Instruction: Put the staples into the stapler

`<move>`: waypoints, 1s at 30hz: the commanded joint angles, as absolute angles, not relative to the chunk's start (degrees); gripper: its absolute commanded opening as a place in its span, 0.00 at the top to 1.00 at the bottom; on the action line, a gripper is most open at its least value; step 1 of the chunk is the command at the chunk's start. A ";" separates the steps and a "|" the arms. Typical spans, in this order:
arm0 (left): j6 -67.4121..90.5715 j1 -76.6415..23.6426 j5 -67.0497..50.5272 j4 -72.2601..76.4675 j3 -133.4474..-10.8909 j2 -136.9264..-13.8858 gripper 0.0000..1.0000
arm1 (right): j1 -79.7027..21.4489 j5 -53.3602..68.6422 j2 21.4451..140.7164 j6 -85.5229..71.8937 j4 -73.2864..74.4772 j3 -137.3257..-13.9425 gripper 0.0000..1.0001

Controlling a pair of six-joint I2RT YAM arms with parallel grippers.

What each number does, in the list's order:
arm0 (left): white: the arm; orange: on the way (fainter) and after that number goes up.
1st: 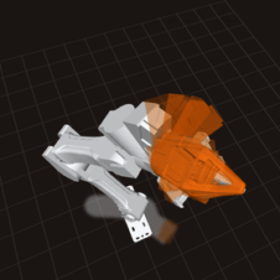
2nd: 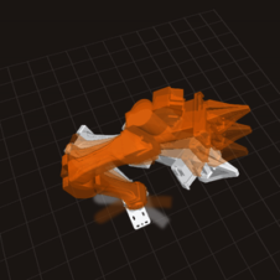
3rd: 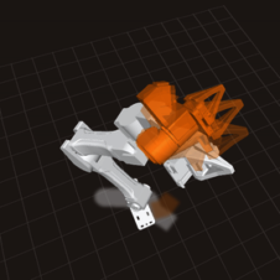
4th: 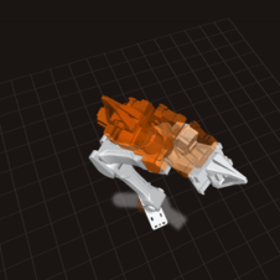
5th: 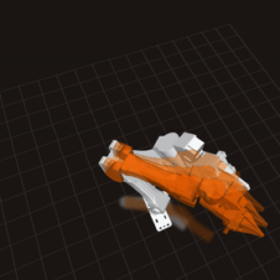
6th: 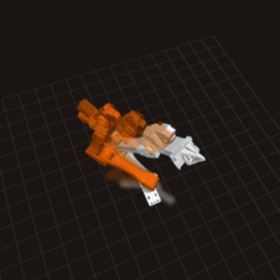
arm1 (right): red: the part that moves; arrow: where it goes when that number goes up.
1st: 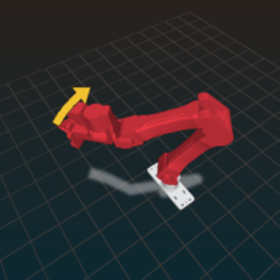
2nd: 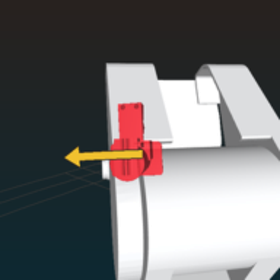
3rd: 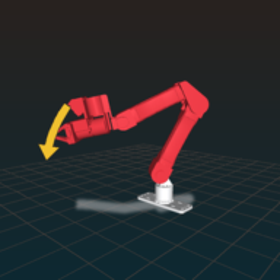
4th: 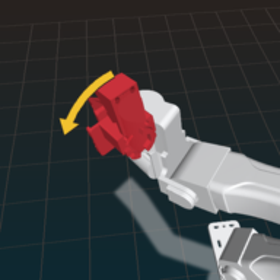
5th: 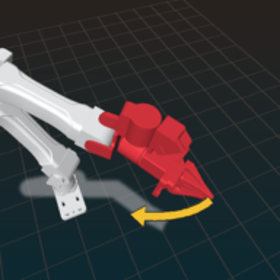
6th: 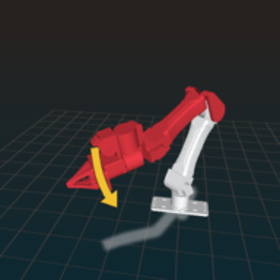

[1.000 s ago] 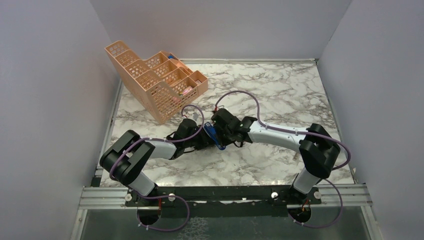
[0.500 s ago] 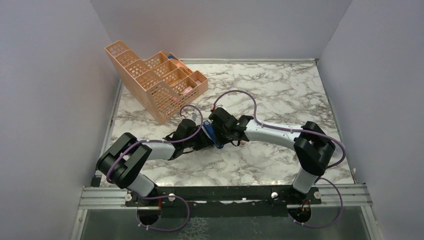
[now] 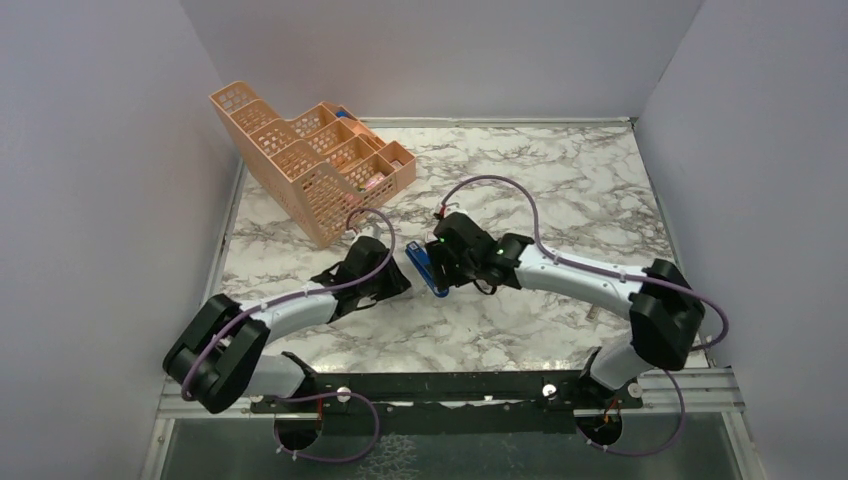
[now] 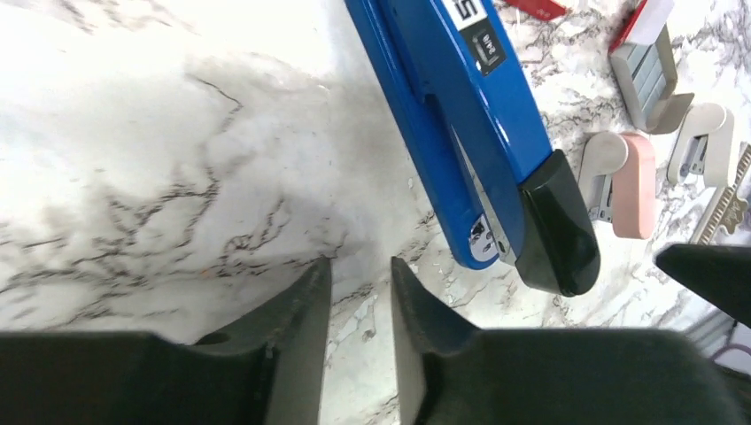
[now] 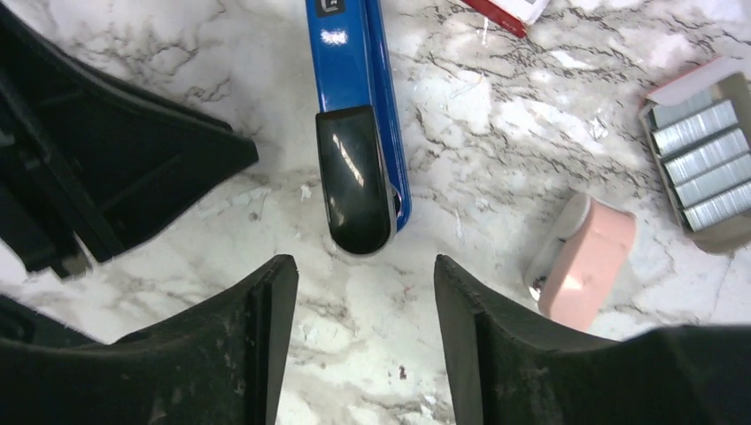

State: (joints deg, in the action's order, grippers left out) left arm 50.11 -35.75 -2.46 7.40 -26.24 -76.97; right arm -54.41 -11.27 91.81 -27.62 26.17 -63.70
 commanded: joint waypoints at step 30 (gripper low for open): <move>20.25 -35.68 40.26 -49.59 -66.77 -29.14 0.01 | -54.68 -51.59 34.52 -22.27 45.85 -67.80 0.00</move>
